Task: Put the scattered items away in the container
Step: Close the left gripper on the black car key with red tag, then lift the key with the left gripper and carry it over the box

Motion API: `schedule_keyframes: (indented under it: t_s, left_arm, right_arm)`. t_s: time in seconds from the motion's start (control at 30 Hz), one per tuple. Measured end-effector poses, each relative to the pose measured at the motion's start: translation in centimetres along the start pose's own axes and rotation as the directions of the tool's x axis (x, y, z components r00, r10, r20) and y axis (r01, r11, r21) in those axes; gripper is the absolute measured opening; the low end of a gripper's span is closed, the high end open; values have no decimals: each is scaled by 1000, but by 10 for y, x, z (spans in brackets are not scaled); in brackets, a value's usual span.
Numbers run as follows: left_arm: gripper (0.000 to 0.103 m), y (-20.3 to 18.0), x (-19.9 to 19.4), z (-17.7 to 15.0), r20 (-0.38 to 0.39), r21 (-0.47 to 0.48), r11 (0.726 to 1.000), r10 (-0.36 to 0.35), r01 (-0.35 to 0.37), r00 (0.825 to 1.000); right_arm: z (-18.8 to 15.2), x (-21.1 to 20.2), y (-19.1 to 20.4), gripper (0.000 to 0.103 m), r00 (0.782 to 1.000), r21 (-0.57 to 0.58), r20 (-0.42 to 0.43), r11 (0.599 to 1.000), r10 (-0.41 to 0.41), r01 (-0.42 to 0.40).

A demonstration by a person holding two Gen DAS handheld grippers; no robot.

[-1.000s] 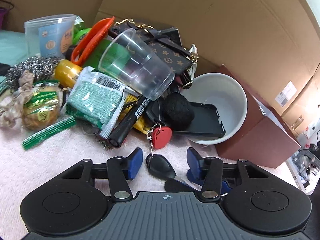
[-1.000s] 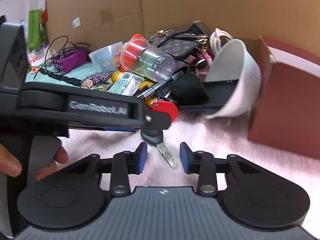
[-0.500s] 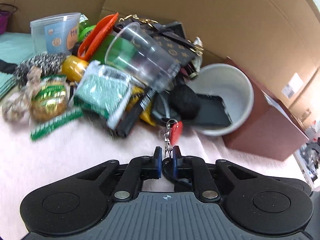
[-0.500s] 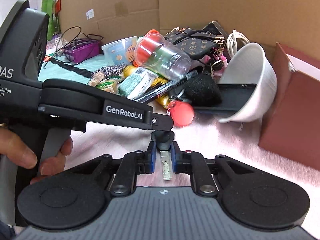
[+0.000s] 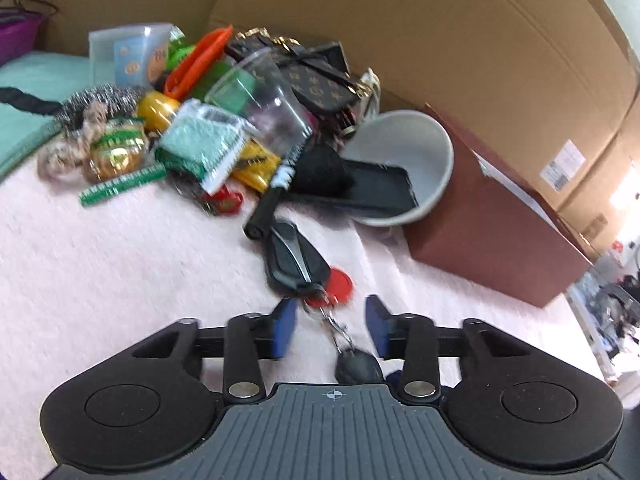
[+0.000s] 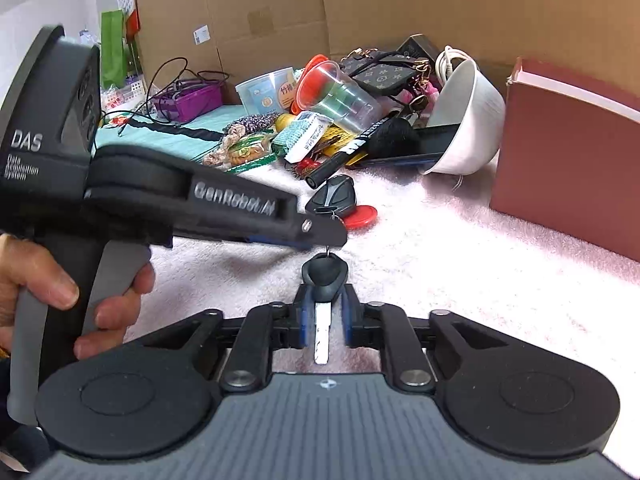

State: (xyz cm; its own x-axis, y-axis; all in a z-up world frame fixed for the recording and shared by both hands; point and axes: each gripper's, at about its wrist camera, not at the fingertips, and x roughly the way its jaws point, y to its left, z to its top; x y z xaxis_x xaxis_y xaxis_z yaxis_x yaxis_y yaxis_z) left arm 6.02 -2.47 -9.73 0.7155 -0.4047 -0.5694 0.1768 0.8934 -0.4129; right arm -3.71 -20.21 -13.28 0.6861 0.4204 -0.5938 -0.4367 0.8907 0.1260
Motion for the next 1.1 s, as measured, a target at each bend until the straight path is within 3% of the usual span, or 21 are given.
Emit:
schedule_keyframes:
  t_s: [0.1,0.27,0.4,0.43,0.47,0.5,0.53,0.63,0.7,0.73,0.77,0.83,0.9,0.97,1.1]
  left_arm:
    - [74,2,2,9,36,21,998,62,-63,997]
    - [79,9,20,20,13,17,999,32,-32,999]
    - [79,3,32,27,-6,65,998,27,-27,1000]
    - [72,2,34,28,-11,85,996,32,-31,999]
    - [57,2,35,29,-20,97,995,34,-32,999]
    - [57,2,36,29,-30,100,995,31,-28,999]
    - [42,4,35,29,-37,100,995,21,-17,999]
    - [32,9,31,28,-46,84,996,-5,9,999]
    - [33,13,29,26,-49,65,998,-21,24,999]
    - [37,14,29,26,-46,62,998,-26,29,999]
    - [53,14,29,25,-43,62,997,-32,35,999]
    - [58,9,32,25,-40,76,996,-32,35,999]
    - [58,1,33,24,-42,113,993,-13,17,999]
    - [40,-4,31,22,-53,152,988,-5,13,999]
    - [39,-2,25,17,-70,132,990,-43,52,997]
  right_arm:
    - [7,9,3,40,1000,-2,16,1000,-16,16]
    - [19,30,2,43,999,0,17,1000,-28,28]
    - [28,44,0,59,999,5,18,999,-50,50]
    - [29,46,-1,60,998,4,19,999,-53,53]
    - [30,49,-3,60,998,8,18,999,-53,53]
    - [32,50,-5,60,999,17,18,999,-51,51]
    - [33,52,-7,60,999,25,19,999,-49,48]
    - [33,51,-6,54,999,10,13,999,-53,53]
    - [30,48,-4,50,998,-20,10,998,-60,60]
    - [29,46,-3,50,998,-28,9,998,-59,59]
    - [28,44,-3,50,998,-31,8,998,-56,56]
    - [27,44,-3,51,998,-34,8,998,-61,62]
    - [30,47,-1,54,998,-36,7,997,-69,70]
    - [31,50,1,56,997,-38,6,996,-76,77]
    - [25,41,-1,50,998,-35,6,998,-56,56]
